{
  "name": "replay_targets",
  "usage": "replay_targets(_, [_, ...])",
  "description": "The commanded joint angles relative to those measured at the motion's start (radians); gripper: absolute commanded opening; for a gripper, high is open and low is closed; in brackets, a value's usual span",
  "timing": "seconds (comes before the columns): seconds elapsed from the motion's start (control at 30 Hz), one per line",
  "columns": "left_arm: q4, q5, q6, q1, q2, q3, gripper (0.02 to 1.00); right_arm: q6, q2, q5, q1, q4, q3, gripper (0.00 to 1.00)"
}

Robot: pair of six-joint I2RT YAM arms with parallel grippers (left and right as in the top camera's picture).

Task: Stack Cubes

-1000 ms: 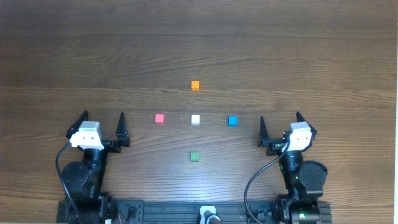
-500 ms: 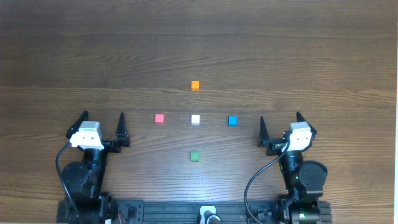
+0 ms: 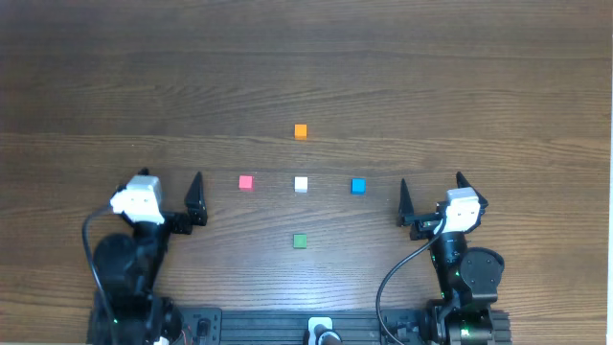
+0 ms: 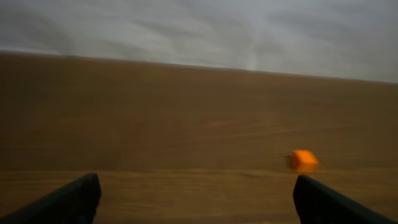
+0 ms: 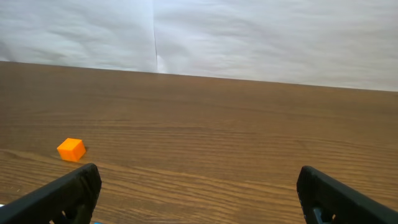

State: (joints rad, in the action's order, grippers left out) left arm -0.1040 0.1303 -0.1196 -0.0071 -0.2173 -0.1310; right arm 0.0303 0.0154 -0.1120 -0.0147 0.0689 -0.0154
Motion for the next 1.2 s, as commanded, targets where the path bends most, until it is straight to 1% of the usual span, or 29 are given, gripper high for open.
replay_targets(0.03, [-0.118,0.107,-0.08,-0.058,-0.264,-0.28,0.998,0.001,-0.01,-0.014,-0.006,-0.005,0.01,0.993])
replay_targets(0.07, [-0.194,0.115,-0.098,-0.077,-0.353,-0.364,0.998,0.001,-0.01,-0.014,-0.006,-0.005,0.01,0.991])
replay_targets(0.27, [-0.497,0.116,-0.151,-0.16,-0.698,-0.654,0.998,0.002,-0.01,-0.014,-0.006,-0.005,0.01,0.991])
replay_targets(0.3, [-0.582,0.115,-0.151,-0.195,-0.802,-0.729,0.993,0.001,-0.01,-0.014,-0.006,-0.005,0.01,0.993])
replay_targets(0.4, [-0.655,0.068,-0.207,-0.254,-0.928,-0.798,0.993,0.002,-0.01,-0.014,-0.006,-0.005,0.01,0.993])
replay_targets(0.47, [-0.672,0.011,-0.284,-0.32,-1.033,-0.817,0.996,0.001,-0.01,-0.014,-0.006,-0.005,0.01,0.991])
replay_targets(0.53, [-0.674,-0.009,-0.328,-0.356,-1.086,-0.817,0.991,0.001,-0.01,-0.014,-0.006,-0.005,0.01,0.993])
replay_targets(0.63, [-0.682,-0.064,-0.409,-0.41,-1.165,-0.817,0.996,0.001,-0.01,-0.014,-0.006,-0.005,0.01,0.991])
replay_targets(0.77, [-0.682,-0.138,-0.466,-0.465,-1.256,-0.817,0.993,0.001,-0.01,-0.014,-0.006,-0.005,0.01,0.993])
replay_targets(0.97, [-0.649,-0.208,-0.496,-0.495,-1.344,-0.817,0.963,0.002,-0.01,-0.014,-0.006,-0.005,0.01,0.993])
replay_targets(1.1, [-0.632,-0.242,-0.494,-0.495,-1.381,-0.817,0.917,0.001,-0.01,-0.014,-0.006,-0.005,0.01,0.993])
replay_targets(1.13, [-0.616,-0.253,-0.487,-0.495,-1.397,-0.817,0.895,0.001,-0.01,-0.014,-0.006,-0.005,0.01,0.993])
replay_targets(1.2, [-0.595,-0.255,-0.459,-0.495,-1.411,-0.817,0.89,0.001,-0.01,-0.014,-0.006,-0.005,0.01,0.991])
